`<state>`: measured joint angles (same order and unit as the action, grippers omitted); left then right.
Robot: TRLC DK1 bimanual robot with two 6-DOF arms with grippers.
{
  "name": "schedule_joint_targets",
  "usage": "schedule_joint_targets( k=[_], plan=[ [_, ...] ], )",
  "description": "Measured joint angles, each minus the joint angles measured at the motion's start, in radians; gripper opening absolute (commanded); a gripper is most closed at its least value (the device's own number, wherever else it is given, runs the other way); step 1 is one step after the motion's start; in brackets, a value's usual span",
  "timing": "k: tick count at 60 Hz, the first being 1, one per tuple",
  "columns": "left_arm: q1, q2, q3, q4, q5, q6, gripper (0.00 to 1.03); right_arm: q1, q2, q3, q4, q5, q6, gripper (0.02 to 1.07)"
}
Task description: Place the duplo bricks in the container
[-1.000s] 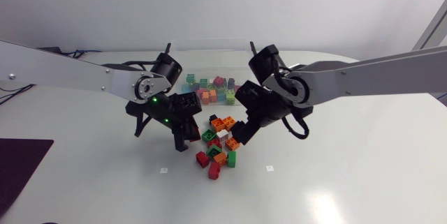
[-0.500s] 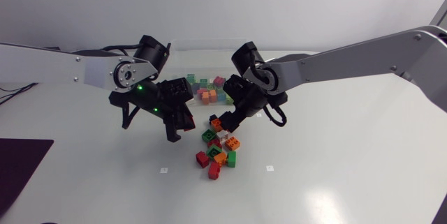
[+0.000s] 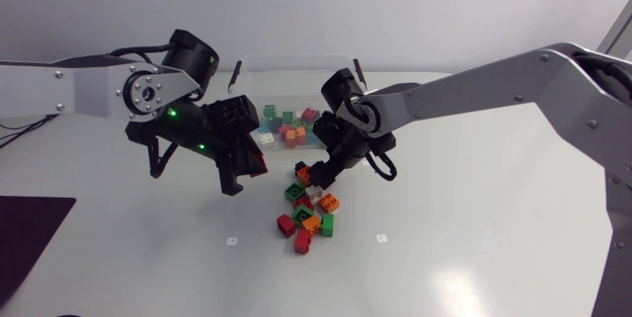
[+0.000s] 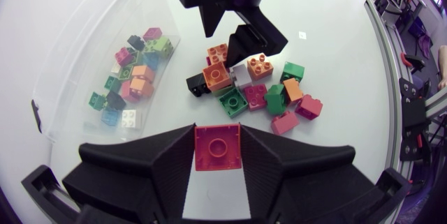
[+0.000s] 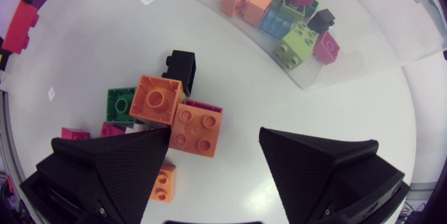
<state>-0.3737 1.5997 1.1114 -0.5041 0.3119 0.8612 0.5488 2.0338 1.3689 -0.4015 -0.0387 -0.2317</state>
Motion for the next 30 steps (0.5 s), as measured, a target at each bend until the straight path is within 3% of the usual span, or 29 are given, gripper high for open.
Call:
schedule_joint_targets(
  k=[23,27,30],
  plan=[
    [0.0,-0.04,-0.003,-0.014,0.0,0.0,0.27,0.0,0.063,0.062,-0.029,0.003,0.0,0.92],
    [0.0,-0.048,-0.005,-0.019,0.0,0.0,0.27,0.0,0.069,0.071,-0.04,0.009,0.0,0.8],
    [0.0,-0.057,-0.006,-0.028,0.0,0.0,0.27,0.0,0.072,0.075,-0.048,0.011,0.0,0.78]
  ],
)
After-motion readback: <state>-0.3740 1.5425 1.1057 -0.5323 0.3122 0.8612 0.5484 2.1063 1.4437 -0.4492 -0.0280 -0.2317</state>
